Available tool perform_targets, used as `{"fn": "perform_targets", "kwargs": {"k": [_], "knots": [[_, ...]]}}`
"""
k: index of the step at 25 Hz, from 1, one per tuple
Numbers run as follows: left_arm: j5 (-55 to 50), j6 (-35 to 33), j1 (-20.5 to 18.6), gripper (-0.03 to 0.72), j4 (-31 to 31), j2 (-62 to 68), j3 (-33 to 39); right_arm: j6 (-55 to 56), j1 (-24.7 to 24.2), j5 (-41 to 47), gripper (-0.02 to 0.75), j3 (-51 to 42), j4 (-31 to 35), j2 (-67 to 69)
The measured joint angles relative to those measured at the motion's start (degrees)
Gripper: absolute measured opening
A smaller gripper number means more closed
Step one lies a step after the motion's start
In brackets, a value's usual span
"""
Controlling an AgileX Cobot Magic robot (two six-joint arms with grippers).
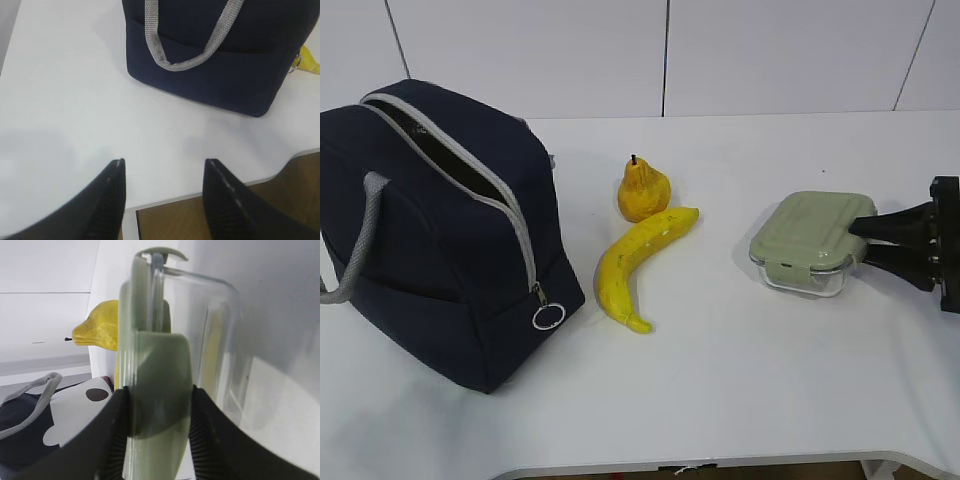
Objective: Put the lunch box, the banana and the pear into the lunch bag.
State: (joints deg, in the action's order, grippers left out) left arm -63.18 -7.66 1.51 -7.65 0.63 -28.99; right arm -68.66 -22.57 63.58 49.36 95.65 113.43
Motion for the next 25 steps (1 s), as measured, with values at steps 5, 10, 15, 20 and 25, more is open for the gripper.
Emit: {"fn": "perform_targets", "kwargs": {"k": [5,10,15,20,25], "knots": [[0.0,0.0,0.0,0.358,0.0,0.0,0.0,0.9,0.0,-0.1,0.284,0.0,0.0,0.0],[0.0,0.0,0.0,0.351,0.0,0.0,0.0,1.5,0.2,-0.1,0.282,-0.1,0.0,-1.0],[0.0,0.0,0.0,0.349,0.0,0.0,0.0,2.0,0.3,-0.1,0.282,-0.1,0.3,-2.3],[0.0,0.0,0.0,0.347,0.0,0.0,0.0,3.4,0.4,-0.1,0.282,-0.2,0.3,-4.4],[0.0,0.0,0.0,0.347,0.0,0.1,0.0,5.1,0.4,0.0,0.282,-0.2,0.3,-6.2]]}}
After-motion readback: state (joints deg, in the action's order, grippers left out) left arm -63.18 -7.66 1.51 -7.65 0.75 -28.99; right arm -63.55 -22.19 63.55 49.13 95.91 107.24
